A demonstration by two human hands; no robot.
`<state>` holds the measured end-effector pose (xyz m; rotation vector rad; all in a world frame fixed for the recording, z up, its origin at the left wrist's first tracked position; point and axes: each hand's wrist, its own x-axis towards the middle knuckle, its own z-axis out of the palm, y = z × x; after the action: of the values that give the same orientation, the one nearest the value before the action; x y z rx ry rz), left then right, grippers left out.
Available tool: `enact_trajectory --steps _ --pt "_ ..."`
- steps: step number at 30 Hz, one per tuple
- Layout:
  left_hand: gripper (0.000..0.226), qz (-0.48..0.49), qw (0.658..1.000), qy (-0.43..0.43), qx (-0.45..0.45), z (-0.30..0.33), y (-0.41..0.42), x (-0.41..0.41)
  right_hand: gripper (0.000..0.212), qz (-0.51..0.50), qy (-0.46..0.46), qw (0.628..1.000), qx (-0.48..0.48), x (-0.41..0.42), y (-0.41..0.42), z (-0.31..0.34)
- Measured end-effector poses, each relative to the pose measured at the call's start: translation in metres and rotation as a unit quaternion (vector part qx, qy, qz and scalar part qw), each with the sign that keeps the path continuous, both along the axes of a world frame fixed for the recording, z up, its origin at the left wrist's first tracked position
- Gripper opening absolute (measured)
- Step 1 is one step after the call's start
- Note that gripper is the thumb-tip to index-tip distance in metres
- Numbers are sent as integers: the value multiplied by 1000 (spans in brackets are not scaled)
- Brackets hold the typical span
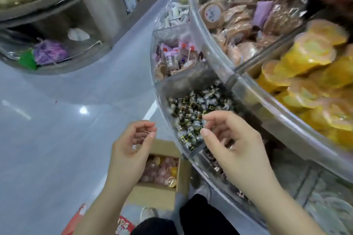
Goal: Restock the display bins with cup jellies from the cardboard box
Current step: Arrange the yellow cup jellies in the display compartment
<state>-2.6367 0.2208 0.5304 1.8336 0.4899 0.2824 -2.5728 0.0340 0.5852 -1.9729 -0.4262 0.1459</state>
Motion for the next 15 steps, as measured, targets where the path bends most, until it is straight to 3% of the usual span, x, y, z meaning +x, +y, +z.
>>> enact_trajectory --steps 5,9,15 --pt "35 42 985 164 -37 -135 56 -84 20 102 169 978 -70 -57 69 -132" --pt "36 25 962 264 -66 -263 61 -116 22 180 286 914 -225 -94 96 -282" --pt "26 3 939 337 -69 -464 50 -98 31 227 308 825 -417 -92 99 -512"
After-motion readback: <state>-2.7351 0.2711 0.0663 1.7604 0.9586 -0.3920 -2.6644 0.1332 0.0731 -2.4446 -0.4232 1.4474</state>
